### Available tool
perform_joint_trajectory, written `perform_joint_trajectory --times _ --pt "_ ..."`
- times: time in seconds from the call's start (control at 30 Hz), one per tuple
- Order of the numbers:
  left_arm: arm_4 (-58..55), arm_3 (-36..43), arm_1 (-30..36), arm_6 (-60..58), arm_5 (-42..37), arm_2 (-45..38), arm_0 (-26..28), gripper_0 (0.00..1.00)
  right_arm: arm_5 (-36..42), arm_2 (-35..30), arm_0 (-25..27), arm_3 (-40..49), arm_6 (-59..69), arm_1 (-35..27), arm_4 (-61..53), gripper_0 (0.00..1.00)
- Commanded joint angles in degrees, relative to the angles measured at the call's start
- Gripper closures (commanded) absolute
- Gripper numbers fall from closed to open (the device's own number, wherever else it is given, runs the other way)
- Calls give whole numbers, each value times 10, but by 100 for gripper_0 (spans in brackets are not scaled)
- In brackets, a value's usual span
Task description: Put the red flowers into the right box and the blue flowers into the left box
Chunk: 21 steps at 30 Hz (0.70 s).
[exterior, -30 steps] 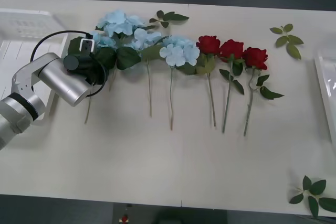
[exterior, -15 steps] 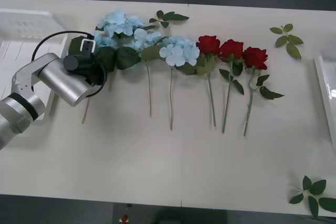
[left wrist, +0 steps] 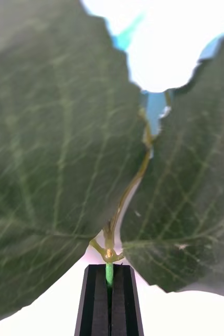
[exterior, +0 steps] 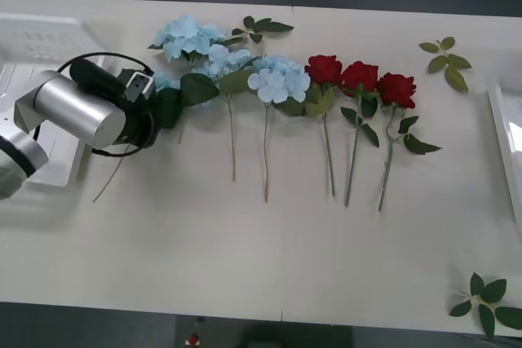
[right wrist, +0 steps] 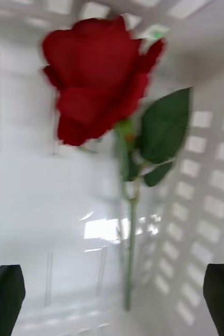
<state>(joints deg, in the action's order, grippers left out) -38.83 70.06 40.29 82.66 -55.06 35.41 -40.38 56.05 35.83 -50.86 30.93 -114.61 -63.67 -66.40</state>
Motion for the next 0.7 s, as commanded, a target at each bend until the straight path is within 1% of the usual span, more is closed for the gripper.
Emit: perform_joint_trajectory --times 0.03,0.17,0.3,0.5,0.57,0.7 --pt "-31 32 12 88 -87 -77 -8 100 83 -81 -7 46 -20 -5 -25 0" --pt "-55 56 10 154 -173 -154 -8 100 183 -148 -6 87 -3 -6 -47 0" --pt "-84 95 8 198 -242 -222 -8 100 253 -175 -7 131 64 5 -56 0" --pt "-85 174 1 216 -334 -312 -8 100 270 -180 -6 180 171 41 -50 0" --pt "-87 213 1 222 -375 -352 -8 100 270 -179 -7 201 224 60 -36 0" --pt "-90 265 1 230 -420 -400 -8 100 280 -179 -6 247 294 87 6 0"
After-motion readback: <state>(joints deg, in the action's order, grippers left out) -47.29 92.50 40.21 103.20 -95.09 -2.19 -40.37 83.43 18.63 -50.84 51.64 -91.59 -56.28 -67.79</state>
